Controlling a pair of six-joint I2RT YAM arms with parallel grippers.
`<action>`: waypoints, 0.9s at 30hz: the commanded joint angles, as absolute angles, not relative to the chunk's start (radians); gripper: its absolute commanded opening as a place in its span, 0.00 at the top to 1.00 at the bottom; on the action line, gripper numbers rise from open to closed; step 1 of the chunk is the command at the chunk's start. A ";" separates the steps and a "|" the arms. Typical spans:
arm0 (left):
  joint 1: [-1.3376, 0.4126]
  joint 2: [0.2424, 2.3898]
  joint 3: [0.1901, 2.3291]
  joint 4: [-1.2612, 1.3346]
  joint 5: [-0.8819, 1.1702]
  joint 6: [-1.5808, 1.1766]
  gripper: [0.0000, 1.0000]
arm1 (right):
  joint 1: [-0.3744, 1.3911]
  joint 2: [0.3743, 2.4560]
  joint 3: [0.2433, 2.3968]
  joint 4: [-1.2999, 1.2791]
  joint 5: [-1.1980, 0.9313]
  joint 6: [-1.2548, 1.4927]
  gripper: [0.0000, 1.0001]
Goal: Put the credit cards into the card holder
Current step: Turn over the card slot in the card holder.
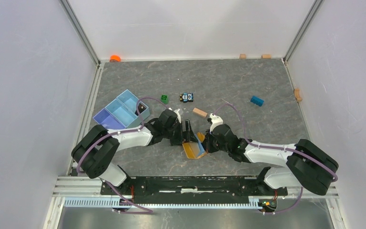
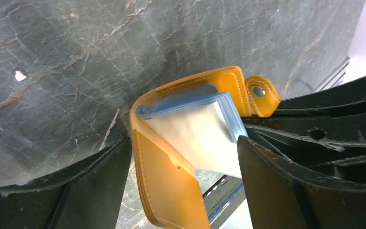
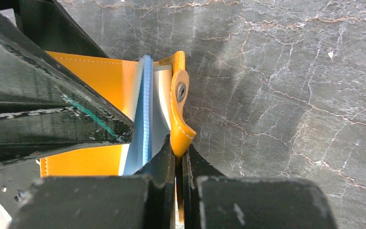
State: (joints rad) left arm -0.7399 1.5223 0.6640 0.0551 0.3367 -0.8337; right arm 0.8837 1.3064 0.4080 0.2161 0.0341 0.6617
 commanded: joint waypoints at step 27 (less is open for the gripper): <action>-0.751 1.403 0.555 -0.115 0.169 -0.802 0.29 | 0.894 1.263 0.404 0.106 0.207 0.653 1.00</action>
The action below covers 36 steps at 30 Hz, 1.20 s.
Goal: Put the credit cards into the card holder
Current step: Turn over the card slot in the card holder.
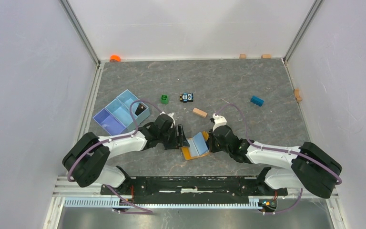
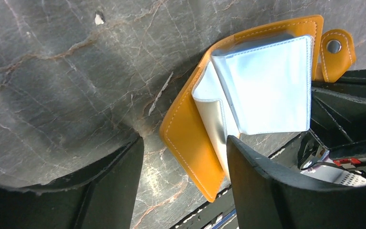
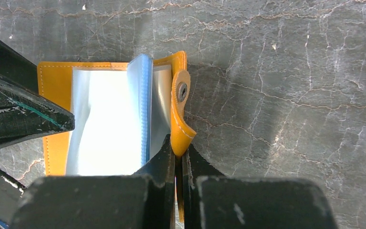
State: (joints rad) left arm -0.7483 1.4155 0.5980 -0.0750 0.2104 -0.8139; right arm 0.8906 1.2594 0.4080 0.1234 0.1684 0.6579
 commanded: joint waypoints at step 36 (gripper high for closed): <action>-0.741 1.435 0.563 0.118 0.277 -0.839 0.81 | 0.782 0.968 0.440 0.003 0.110 0.544 0.57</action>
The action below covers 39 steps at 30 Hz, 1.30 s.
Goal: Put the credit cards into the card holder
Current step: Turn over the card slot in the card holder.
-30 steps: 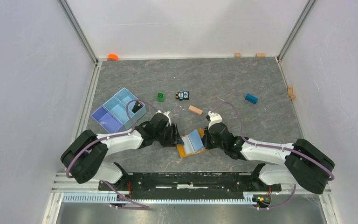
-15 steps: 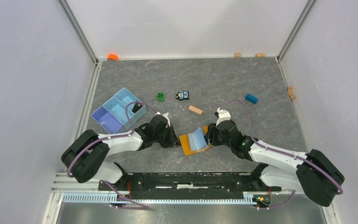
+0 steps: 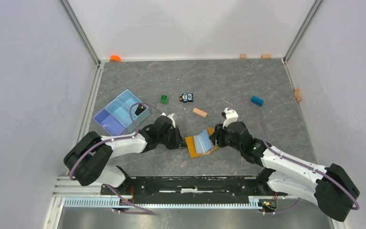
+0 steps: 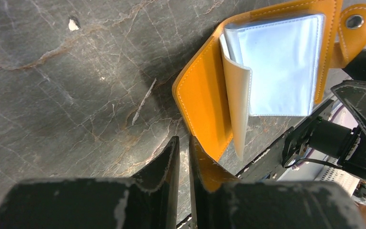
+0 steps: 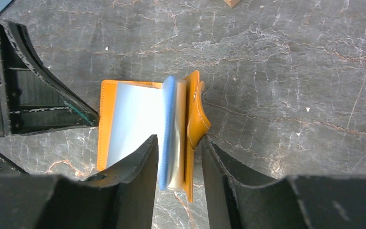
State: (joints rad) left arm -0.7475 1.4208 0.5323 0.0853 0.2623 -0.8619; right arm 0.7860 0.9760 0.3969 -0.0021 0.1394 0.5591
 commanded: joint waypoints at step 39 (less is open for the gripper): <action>-0.739 1.410 0.565 0.125 0.251 -0.844 0.75 | 1.034 1.109 0.606 0.003 0.149 0.361 0.41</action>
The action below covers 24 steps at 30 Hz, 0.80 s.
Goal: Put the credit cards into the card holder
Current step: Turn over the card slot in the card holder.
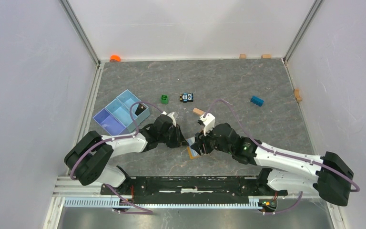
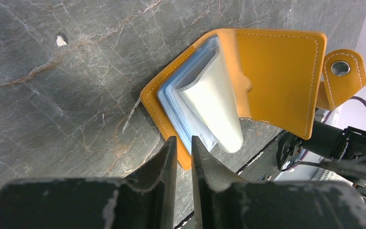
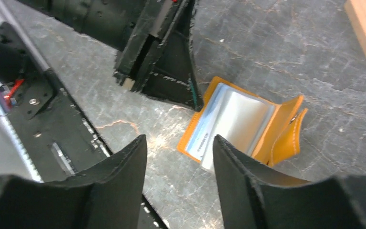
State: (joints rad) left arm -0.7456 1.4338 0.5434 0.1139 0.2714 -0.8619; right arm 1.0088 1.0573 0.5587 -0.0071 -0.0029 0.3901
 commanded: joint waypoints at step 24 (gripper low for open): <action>-0.721 1.346 0.523 0.051 0.167 -0.839 0.50 | 1.106 1.439 0.644 -0.019 0.341 0.430 0.18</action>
